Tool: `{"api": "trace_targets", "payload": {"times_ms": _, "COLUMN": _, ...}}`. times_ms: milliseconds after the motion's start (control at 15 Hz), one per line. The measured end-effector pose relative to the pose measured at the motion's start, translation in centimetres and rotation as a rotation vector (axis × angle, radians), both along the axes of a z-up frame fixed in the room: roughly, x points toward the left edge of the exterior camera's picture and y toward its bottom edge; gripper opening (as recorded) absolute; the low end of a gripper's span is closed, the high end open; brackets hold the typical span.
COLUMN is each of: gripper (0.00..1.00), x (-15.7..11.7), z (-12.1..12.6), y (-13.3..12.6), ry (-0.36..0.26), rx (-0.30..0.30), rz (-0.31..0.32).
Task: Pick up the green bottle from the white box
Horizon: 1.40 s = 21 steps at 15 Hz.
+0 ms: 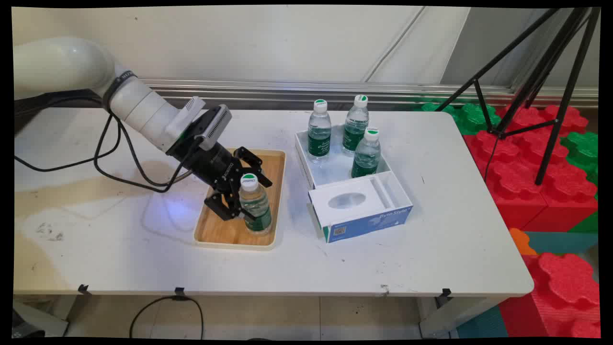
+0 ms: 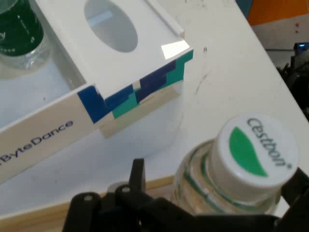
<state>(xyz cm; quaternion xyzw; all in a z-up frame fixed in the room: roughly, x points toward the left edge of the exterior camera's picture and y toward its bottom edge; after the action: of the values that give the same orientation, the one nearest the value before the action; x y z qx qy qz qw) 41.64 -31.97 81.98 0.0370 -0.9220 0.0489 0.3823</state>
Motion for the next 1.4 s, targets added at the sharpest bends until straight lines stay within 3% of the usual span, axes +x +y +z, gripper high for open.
{"api": "trace_targets", "payload": {"times_ms": 400, "gripper": 1.0, "x": 2.2, "z": 1.9, "y": -0.2, "ry": 0.011, "rx": 0.026, "rz": 0.032}}
{"api": "trace_targets", "payload": {"times_ms": 867, "gripper": 1.0, "x": 10.2, "z": 4.3, "y": -1.5, "ry": -0.09, "rx": 0.035, "rz": 0.124}}
{"api": "trace_targets", "payload": {"times_ms": 1000, "gripper": 1.0, "x": 11.3, "z": 4.7, "y": -2.3, "ry": -0.093, "rx": 0.025, "rz": 0.151}}
{"api": "trace_targets", "payload": {"times_ms": 1133, "gripper": 1.0, "x": 11.9, "z": 5.2, "y": -3.4, "ry": -0.073, "rx": 0.013, "rz": 0.186}}
{"api": "trace_targets", "payload": {"times_ms": 1400, "gripper": 1.0, "x": 10.5, "z": 6.3, "y": -7.7, "ry": 0.053, "rx": 0.001, "rz": 0.264}}
